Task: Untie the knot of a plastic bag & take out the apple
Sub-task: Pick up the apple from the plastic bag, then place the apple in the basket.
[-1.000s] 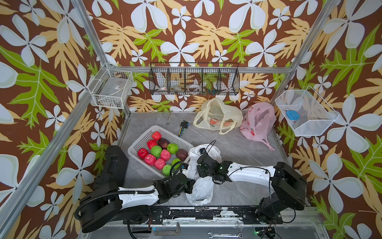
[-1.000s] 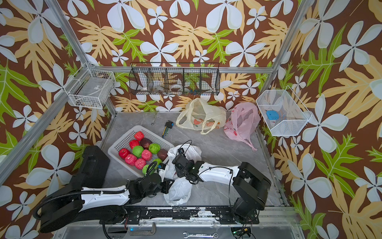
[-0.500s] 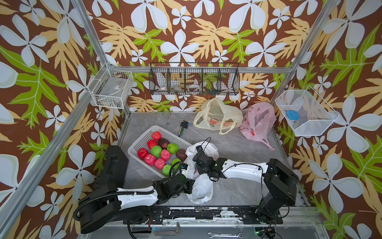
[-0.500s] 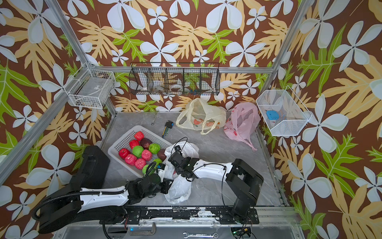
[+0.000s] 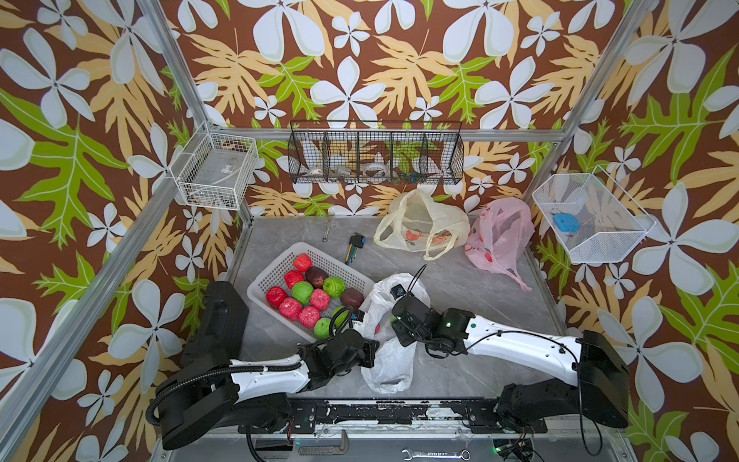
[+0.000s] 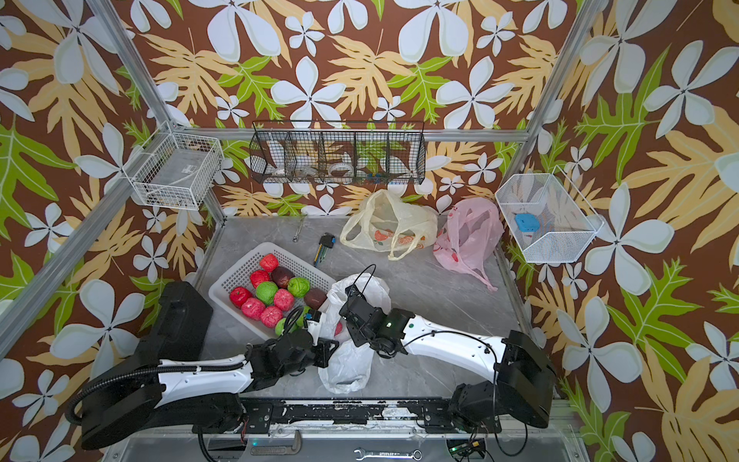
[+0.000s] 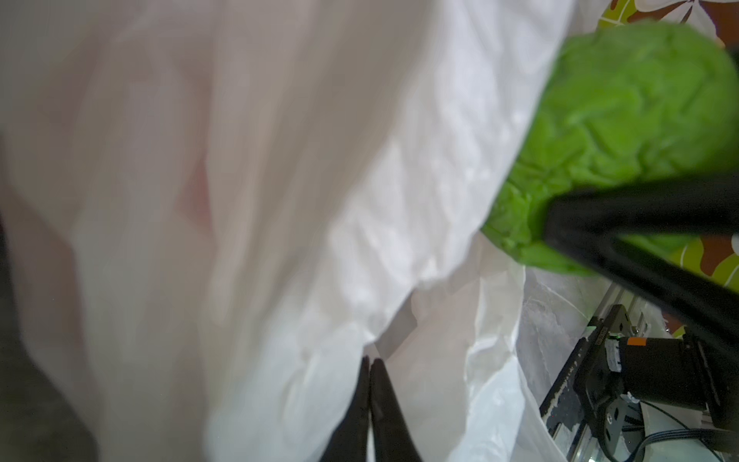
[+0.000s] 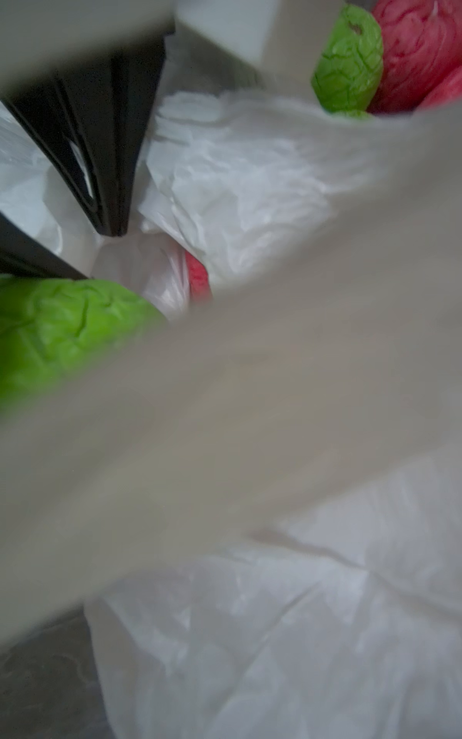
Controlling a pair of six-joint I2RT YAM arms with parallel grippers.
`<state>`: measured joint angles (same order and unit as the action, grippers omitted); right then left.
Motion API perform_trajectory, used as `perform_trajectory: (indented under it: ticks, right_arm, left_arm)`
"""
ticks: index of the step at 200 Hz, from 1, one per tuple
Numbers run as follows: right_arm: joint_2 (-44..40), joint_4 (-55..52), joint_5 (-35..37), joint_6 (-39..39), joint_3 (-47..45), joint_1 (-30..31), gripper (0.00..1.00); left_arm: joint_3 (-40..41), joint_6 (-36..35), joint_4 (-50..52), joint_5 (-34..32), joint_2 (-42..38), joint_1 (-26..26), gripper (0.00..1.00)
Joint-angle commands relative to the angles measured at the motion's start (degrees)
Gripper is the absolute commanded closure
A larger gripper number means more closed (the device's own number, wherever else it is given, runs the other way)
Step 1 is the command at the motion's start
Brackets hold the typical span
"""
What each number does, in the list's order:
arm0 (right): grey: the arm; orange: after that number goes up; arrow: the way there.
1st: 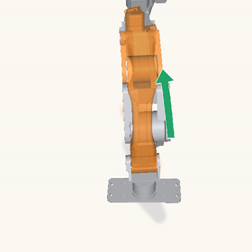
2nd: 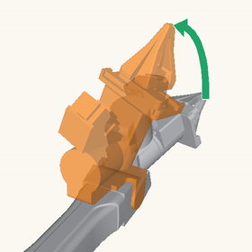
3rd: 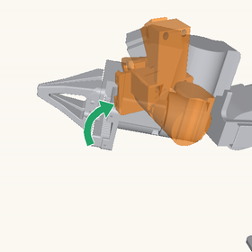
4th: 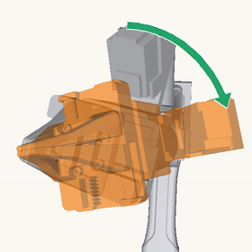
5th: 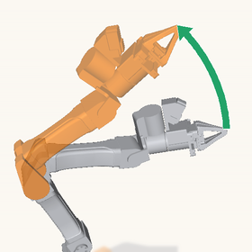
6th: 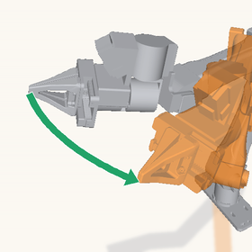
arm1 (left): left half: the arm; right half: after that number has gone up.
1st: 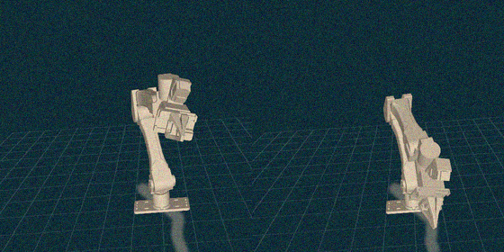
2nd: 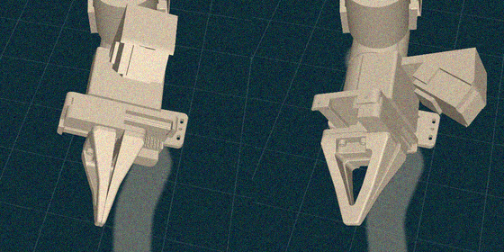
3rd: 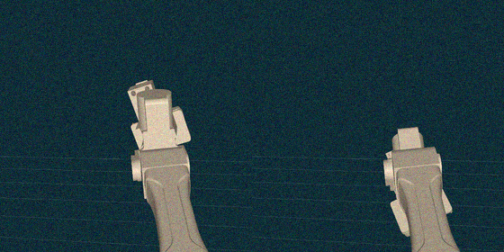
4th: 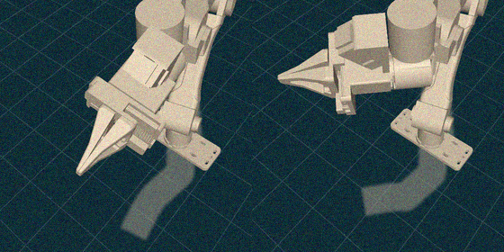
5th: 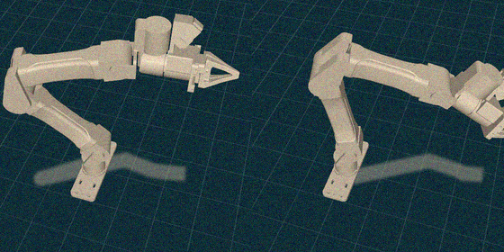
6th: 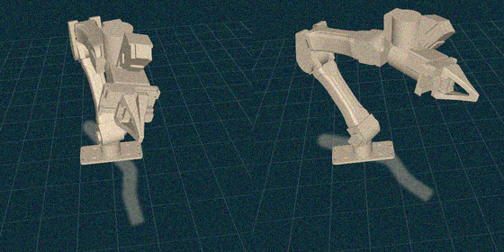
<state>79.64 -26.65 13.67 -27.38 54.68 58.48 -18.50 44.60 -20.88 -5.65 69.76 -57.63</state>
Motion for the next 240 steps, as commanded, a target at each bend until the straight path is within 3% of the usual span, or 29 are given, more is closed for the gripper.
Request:
perform_trajectory:
  ticks: [1, 89, 137, 164, 189, 240]
  right_arm:
    - [-1.51, -3.81, -2.20, 1.27, 0.08, 0.56, 0.49]
    - [-20.65, -13.00, 5.41, -1.75, -0.20, 0.58, 0.48]
    - [-26.90, -8.99, 12.99, -0.26, 5.36, 0.48, 0.48]
    - [-19.59, -5.30, 14.21, 4.74, 11.34, -0.77, 0.47]
    - [-7.04, -2.42, 8.53, 7.73, 20.33, -3.82, 0.46]
    - [20.96, 0.22, -1.81, 14.11, 43.91, -4.08, 0.46]
  left_arm:
    - [-1.64, -1.00, -0.44, 0.94, 0.68, 0.36, 1.00]
    - [-0.37, 0.58, -0.58, 2.19, 1.13, 1.44, 1.00]
    - [1.17, -2.32, -1.70, 4.71, -0.41, 1.43, 1.00]
    - [3.22, -3.50, -1.70, 4.96, -2.81, 0.56, 1.00]
    - [4.48, -4.31, -1.62, 3.39, -4.03, -1.88, 1.00]
    - [7.27, -4.77, -4.91, 1.53, -3.88, -6.12, 1.00]
